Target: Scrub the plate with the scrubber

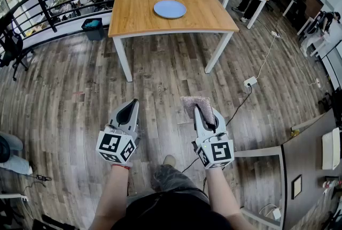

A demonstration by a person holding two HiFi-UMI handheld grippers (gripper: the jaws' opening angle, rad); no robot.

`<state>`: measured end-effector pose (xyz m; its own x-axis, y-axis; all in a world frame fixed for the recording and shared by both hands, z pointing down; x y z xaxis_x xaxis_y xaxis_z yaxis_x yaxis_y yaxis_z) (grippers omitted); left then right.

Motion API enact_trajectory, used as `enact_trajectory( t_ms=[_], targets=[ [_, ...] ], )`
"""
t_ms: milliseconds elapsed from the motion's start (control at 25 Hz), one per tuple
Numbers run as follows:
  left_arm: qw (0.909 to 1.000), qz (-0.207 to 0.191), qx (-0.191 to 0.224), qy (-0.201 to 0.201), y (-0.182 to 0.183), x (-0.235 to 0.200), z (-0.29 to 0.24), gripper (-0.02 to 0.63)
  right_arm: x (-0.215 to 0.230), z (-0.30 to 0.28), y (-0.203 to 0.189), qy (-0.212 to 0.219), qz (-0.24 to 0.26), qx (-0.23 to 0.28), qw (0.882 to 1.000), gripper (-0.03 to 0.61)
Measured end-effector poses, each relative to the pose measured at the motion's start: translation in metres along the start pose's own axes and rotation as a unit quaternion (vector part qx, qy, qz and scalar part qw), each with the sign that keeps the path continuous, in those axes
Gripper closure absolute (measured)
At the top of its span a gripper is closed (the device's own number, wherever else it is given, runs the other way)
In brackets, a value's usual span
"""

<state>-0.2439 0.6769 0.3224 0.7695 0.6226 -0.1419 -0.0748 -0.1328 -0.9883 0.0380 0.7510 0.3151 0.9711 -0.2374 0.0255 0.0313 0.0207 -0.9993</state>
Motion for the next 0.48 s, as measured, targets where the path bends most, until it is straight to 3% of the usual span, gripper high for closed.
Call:
enact_trajectory(
  t_ms=[200,480],
  targets=[
    [0.9999,0.005,0.003,0.010,0.001,-0.006,-0.053,0.618,0.043,-0.037,0.000,0.005,-0.001,0.009,1.000,0.503],
    [0.9996,0.010,0.000,0.027,0.001,-0.011,-0.086,0.618,0.075,-0.063,0.000,0.016,-0.008,0.012,1.000,0.503]
  ],
)
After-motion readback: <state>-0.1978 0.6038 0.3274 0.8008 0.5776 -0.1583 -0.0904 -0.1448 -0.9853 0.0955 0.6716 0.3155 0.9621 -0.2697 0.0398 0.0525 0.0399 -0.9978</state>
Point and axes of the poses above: the fingertips, and each gripper's own axes: z backward along the fingers, x to its right, y out of its top, the point moved 10 cm from there along z, backward along the fingers, and after that the axes turned 1 degree about -z, right-handed, at the moved point
